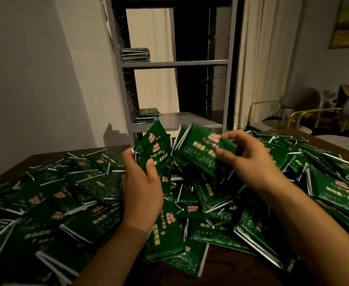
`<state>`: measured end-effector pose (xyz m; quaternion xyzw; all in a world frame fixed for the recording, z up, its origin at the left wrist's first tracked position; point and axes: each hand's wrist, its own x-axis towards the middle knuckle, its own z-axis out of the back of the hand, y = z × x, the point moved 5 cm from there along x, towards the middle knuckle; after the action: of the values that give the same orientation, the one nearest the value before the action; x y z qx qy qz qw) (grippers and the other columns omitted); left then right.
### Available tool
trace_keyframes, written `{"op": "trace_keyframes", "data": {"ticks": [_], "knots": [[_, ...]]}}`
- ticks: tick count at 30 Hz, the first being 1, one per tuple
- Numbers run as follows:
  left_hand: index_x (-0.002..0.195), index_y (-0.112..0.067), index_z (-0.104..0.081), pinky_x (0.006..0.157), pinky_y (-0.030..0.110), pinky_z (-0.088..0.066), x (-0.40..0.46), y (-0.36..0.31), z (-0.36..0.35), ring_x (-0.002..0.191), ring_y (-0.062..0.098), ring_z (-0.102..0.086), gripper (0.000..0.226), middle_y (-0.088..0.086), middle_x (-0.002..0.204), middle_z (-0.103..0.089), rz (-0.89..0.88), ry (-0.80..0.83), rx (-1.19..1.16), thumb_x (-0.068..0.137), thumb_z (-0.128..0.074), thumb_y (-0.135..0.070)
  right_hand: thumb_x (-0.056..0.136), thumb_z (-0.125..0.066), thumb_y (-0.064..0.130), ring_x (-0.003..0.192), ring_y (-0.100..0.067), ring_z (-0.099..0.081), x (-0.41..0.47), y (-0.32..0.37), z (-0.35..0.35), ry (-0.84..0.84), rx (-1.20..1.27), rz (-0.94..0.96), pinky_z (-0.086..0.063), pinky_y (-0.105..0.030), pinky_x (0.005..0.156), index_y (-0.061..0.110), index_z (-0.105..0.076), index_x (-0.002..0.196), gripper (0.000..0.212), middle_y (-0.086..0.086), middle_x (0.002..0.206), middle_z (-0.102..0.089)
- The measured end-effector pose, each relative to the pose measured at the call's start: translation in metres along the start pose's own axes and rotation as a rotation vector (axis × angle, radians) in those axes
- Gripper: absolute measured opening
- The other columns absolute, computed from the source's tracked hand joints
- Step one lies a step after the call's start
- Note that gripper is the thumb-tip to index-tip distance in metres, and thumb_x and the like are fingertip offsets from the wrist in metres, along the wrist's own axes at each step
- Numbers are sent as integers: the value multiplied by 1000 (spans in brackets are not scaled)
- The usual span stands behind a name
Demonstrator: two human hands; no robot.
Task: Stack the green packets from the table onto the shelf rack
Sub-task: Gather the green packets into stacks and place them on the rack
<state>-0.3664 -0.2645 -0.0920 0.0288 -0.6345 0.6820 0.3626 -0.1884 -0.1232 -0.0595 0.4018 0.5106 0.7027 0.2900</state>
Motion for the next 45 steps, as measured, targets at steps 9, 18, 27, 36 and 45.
{"op": "trace_keyframes", "data": {"ticks": [9, 18, 27, 36, 45], "knots": [[155, -18, -28, 68, 33, -63, 4, 9, -15, 122, 33, -61, 54, 0, 154, -35, 379, 143, -583, 105, -49, -22, 92, -59, -2, 93, -12, -72, 3, -7, 0, 131, 80, -11, -60, -25, 69, 24, -66, 119, 38, 3, 118, -68], [154, -30, -29, 99, 48, -55, 4, 18, -19, 134, 25, -51, 76, 4, 159, -35, 343, 216, -535, 92, -72, -23, 79, -77, 3, 105, 12, -54, 5, -4, 3, 4, -105, 198, -51, -7, 69, 38, -55, 125, 63, 20, 117, -62], [142, -31, -48, 103, 59, -46, -2, 11, -21, 125, 24, -59, 63, -2, 138, -61, 386, 271, -628, 84, -63, -12, 71, -84, 5, 110, 1, -63, 4, -7, -8, 71, -159, 228, -58, -25, 87, 34, -64, 121, 61, 18, 117, -66], [144, -29, -45, 105, 47, -48, -11, -10, -22, 122, 17, -62, 77, -1, 136, -63, 303, 357, -455, 74, -77, -32, 65, -86, 29, 118, 4, -55, 1, -6, -17, 70, -70, 213, -49, -11, 86, 35, -29, 152, 103, 15, 141, -45], [120, -25, -46, 53, 19, -45, 9, -4, 5, 75, 11, -59, 39, 1, 97, -60, 124, 115, -75, 91, -51, 1, 81, -82, 18, 113, -1, -62, 3, -13, -68, 232, -264, 230, -53, -37, 102, 32, -46, 134, 65, 15, 120, -66]]}}
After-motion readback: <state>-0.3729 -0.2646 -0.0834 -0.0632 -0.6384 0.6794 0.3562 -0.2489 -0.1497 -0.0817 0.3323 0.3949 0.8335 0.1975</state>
